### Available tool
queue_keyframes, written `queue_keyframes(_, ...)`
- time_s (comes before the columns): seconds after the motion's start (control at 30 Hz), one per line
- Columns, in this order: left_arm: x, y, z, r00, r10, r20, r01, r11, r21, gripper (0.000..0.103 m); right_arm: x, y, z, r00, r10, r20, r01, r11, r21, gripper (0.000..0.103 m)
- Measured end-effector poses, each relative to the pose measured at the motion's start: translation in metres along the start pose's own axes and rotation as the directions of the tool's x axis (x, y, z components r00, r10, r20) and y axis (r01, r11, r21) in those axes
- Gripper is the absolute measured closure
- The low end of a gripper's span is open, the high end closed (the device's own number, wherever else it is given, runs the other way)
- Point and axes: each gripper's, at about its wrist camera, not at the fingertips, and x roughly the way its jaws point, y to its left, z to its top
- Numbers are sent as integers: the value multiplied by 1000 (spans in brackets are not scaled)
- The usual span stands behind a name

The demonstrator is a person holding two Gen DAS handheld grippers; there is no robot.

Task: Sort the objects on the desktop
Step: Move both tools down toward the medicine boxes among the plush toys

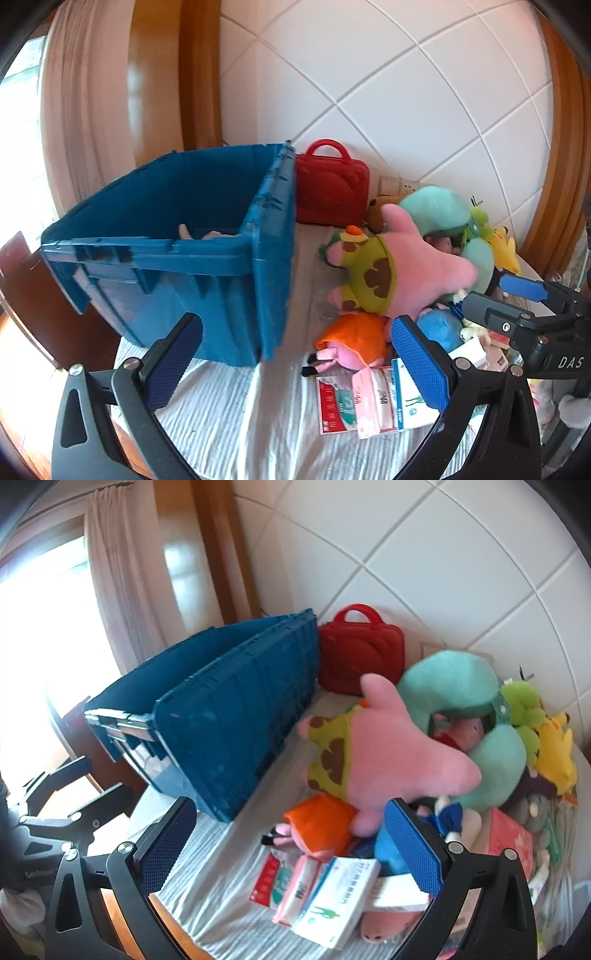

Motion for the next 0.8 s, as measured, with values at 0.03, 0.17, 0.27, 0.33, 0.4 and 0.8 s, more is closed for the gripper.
queue_keyframes(0.03,3,-5,0,1000,-8,3,8,1000,13,0,1,-5,-1,1000,-7,-1,7,1000,12,0)
queue_keyframes(0.17,22,-24,-3,997,-75,-17,75,997,25,0,4,-27,-7,998,-61,-34,62,997,38,0)
queue_keyframes(0.27,40,-37,-8,993,-110,-43,112,993,39,0,4,-46,-16,990,-124,-60,127,991,45,0)
queue_keyframes(0.33,52,-47,-12,990,-129,-63,132,990,46,0,2,-60,-24,986,-151,-67,155,986,61,0)
queue_keyframes(0.4,64,-61,-20,984,-153,-96,159,986,51,0,-2,-79,-35,981,-181,-73,188,978,94,0)
queue_keyframes(0.8,87,-123,-82,961,-124,-246,142,988,56,0,-10,-153,-97,972,-122,-201,163,965,203,18)
